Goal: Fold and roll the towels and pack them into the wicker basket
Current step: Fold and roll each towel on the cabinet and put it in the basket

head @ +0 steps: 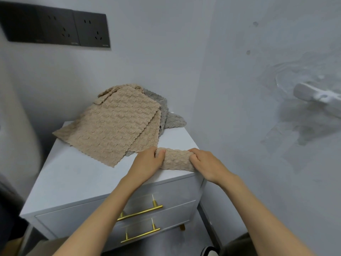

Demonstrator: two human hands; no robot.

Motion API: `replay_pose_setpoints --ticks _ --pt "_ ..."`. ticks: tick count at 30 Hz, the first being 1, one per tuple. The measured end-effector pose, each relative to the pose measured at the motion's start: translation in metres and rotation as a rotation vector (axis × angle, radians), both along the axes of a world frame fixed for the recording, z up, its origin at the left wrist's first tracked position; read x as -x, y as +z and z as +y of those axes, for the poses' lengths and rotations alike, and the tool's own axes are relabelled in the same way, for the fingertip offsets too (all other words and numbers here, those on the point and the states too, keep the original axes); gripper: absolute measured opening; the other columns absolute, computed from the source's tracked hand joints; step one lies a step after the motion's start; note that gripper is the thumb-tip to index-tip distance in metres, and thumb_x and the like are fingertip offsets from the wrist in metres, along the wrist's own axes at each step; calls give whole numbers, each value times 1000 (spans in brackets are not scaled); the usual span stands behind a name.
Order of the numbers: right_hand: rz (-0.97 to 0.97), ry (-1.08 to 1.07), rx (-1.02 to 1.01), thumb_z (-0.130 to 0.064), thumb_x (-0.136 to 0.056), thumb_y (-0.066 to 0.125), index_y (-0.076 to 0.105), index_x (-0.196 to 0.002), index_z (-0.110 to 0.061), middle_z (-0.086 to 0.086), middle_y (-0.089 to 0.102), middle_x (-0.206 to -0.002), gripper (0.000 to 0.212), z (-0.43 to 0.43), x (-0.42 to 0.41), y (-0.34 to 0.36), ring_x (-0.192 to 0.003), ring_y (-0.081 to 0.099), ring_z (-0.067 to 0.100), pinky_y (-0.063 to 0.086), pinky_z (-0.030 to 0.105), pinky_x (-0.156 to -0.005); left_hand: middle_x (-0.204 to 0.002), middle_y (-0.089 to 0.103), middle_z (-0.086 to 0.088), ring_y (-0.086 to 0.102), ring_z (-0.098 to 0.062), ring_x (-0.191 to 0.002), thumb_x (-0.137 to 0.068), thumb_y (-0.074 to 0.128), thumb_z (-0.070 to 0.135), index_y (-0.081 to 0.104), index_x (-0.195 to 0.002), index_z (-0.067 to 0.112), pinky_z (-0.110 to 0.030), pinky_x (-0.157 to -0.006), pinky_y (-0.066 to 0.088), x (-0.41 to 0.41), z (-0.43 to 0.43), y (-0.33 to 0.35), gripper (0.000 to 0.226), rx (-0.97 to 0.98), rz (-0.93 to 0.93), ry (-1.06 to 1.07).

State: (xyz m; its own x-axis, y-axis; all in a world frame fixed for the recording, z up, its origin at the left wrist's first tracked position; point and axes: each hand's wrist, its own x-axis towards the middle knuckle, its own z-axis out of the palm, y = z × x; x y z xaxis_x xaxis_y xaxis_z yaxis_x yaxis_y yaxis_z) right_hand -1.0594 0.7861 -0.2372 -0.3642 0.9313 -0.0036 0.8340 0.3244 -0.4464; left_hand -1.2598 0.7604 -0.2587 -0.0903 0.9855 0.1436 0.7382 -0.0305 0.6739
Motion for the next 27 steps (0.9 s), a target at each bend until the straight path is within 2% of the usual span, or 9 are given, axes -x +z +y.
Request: replay_pose_setpoints --ticks 1,3,6,11,17,22,24,25,27 --pt "-15 -15 1 -25 -96 29 59 -101 -18 4 63 -103 31 2 2 0 -99 56 29 45 39 -85 -72 46 -3 44 -20 -72 -98 41 37 38 -65 18 -30 -58 27 -1 1 -1 39 -9 9 19" --pt "-58 -38 -13 -27 -96 29 59 -111 -21 4 58 -108 34 5 4 0 -105 51 27 43 41 -90 -84 48 -8 45 -23 -83 -98 41 38 39 -66 21 -31 -65 29 -1 3 -2 36 -25 39 60" --pt "-127 -53 -36 -27 -98 30 56 -123 -19 6 50 -118 37 9 9 -1 -113 42 25 39 41 -94 -79 51 -7 47 -22 -73 -97 43 40 47 -77 17 -31 -56 27 1 8 -5 30 -55 75 60" --pt "-182 -79 -76 -23 -96 33 53 -91 -13 9 58 -102 23 12 18 1 -99 49 29 40 39 -82 -70 41 -1 38 -17 -67 -96 40 49 34 -68 22 -33 -60 28 6 7 -3 40 54 109 -65" --pt "-216 -75 -9 -25 -97 31 54 -108 -10 11 58 -118 30 9 21 5 -110 48 32 37 41 -91 -67 38 1 33 -11 -59 -88 54 54 33 -68 18 -27 -52 25 9 0 8 47 161 184 -148" --pt "-158 -79 31 -23 -95 32 38 -69 -18 8 48 -92 27 2 18 12 -98 42 30 34 38 -80 -70 44 3 38 -7 -62 -92 58 39 41 -72 20 -21 -53 28 3 -11 13 32 95 5 -153" --pt "-92 -75 31 -24 -96 31 33 -63 -23 0 39 -79 34 -5 15 16 -92 35 26 33 37 -79 -94 62 1 55 -6 -82 -93 58 33 56 -98 16 -14 -66 40 2 -17 13 18 85 -241 -181" --pt "-55 -72 46 -26 -97 29 34 -64 -23 -2 38 -78 33 -10 14 19 -93 33 24 33 39 -81 -107 64 0 60 -8 -92 -93 57 31 55 -113 12 -15 -76 46 1 -20 14 27 103 -384 -184" --pt "20 -50 93 -32 -96 28 40 -71 -21 0 46 -84 30 -21 13 22 -97 36 22 36 41 -87 -115 65 -6 64 -15 -102 -93 58 28 49 -123 9 -29 -90 53 1 -25 17 37 132 -609 -187"
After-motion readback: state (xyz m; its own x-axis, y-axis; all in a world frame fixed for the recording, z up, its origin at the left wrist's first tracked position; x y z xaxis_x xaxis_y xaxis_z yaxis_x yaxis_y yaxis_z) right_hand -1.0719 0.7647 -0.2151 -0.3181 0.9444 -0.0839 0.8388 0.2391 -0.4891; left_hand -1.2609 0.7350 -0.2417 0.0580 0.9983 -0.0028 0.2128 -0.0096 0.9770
